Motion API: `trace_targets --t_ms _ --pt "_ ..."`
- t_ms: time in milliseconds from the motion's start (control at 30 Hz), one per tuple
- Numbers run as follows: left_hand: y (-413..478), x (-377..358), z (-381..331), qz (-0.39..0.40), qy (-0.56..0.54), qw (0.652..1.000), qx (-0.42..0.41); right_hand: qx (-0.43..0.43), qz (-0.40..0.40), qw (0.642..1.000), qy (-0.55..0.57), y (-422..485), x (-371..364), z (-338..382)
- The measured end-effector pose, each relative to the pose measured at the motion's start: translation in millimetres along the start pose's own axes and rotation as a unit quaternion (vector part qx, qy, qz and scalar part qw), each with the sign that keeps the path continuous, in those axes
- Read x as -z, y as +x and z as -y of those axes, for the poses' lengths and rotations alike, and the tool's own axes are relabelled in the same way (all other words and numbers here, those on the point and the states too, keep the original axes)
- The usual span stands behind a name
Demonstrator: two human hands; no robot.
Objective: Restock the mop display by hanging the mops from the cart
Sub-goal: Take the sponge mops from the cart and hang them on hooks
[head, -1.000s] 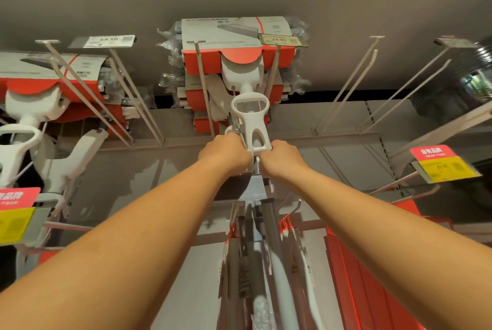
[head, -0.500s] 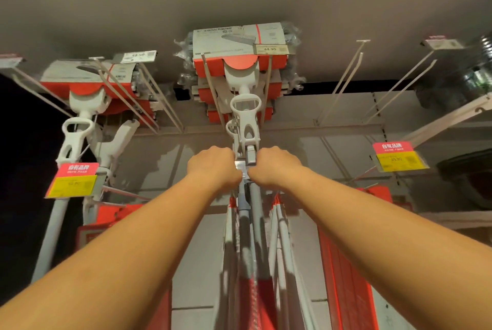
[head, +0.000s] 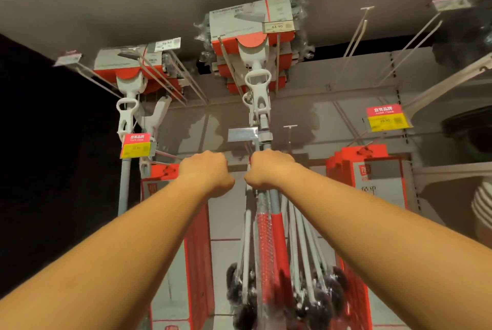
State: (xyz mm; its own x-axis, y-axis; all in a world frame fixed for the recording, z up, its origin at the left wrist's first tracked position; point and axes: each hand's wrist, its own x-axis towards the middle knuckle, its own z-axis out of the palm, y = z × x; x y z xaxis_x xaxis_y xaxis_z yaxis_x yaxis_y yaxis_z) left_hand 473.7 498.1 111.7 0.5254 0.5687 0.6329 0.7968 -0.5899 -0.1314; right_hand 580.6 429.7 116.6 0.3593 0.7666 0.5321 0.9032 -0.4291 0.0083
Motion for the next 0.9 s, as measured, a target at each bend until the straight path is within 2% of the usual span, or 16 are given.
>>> trace_targets --t_ms 500,900 --pt "-165 -2 136 0.091 0.034 0.995 0.037 0.054 0.082 0.995 0.029 -115 -27 163" --pt "-318 -23 237 0.188 0.072 0.964 0.174 0.173 0.154 0.970 0.072 -193 -87 302"
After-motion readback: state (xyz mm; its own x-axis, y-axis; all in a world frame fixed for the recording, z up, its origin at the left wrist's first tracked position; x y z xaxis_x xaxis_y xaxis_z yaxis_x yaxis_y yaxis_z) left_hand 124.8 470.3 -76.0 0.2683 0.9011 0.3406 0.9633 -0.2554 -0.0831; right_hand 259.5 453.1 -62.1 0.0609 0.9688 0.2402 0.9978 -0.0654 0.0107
